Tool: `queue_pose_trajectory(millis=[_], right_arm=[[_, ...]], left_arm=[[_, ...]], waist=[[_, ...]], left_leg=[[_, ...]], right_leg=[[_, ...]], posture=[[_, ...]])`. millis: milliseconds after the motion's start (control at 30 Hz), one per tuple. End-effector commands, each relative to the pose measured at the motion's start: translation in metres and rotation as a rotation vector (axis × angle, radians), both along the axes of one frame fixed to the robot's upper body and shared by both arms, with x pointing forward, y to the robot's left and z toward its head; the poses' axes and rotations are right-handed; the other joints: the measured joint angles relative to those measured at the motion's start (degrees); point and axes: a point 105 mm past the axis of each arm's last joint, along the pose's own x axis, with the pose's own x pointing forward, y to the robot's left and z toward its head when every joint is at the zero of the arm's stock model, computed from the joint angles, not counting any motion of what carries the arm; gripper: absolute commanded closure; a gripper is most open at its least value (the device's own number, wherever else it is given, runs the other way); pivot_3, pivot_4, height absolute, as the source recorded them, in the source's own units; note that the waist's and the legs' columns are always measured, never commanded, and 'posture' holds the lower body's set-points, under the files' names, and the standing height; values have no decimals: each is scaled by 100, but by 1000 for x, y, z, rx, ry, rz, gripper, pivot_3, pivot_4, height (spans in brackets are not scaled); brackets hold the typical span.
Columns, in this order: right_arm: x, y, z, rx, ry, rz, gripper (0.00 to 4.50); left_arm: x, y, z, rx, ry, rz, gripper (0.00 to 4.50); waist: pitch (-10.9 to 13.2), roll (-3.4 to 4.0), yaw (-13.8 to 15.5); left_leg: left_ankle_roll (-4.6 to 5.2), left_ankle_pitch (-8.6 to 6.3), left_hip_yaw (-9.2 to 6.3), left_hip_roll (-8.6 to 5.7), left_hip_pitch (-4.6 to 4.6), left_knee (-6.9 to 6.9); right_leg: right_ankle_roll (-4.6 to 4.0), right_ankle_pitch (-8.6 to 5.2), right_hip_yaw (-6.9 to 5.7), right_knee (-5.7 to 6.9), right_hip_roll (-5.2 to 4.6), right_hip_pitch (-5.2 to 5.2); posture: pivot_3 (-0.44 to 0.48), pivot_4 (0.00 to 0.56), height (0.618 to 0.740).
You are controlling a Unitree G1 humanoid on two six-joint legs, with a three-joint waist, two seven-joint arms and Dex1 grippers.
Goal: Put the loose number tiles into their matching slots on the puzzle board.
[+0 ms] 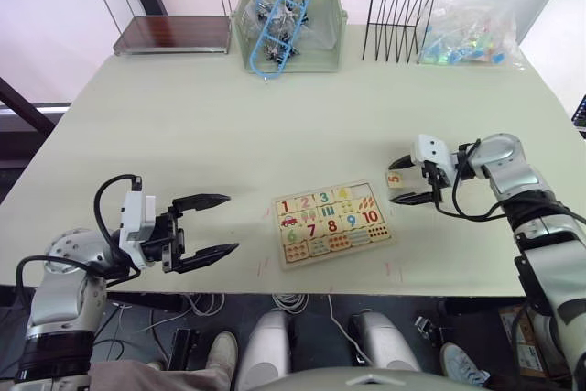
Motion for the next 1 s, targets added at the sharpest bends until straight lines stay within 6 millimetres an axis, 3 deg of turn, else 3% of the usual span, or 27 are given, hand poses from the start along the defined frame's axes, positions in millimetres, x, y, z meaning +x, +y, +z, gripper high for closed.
queue_pose_trajectory(millis=[33, 133, 433, 567, 833, 1000], right_arm=[[0, -8, -1, -38, -9, -5, 1753], [0, -11, -1, -42, -10, -14, 3072], [-5, -13, 16, 74, 7, -142, 3090], [-27, -23, 26, 107, 31, -247, 3090], [-58, -22, 36, 173, 31, -606, 3090], [-71, -20, 31, 223, 54, -859, 3090]], left_arm=[[-2, 3, 12, 8, -50, -3, 0], [-2, 3, 12, 8, -51, -5, 0], [0, -1, 11, 3, -54, -19, 0], [0, -1, 9, 11, -45, -39, 0], [6, 1, 11, 26, -46, -88, 0], [7, -5, 12, 32, -49, -119, 0]], waist=[[0, 0, -4], [0, 0, -5], [0, 0, 26], [1, 3, 20], [1, 3, -1], [-1, -1, 11]], left_leg=[[0, 0, 0, 0, 1, 0], [0, 0, 2, 0, 6, 2], [0, 1, -1, 0, 4, 6], [-1, 0, -2, -1, -3, -1], [-1, 0, 2, 1, -5, 2], [-1, 0, -3, 0, -7, 2]], right_leg=[[0, 0, 0, 1, 0, 0], [-8, -4, 3, 4, 0, 2], [-14, -7, 3, 9, -1, 3], [0, 0, -1, 5, -2, -2], [0, -1, 7, 10, 3, -13], [0, -1, 5, 10, 2, -12]], posture=[[0, 150, 740], [0, 150, 740], [0, 150, 740], [0, 150, 740], [0, 150, 740], [0, 150, 740]])
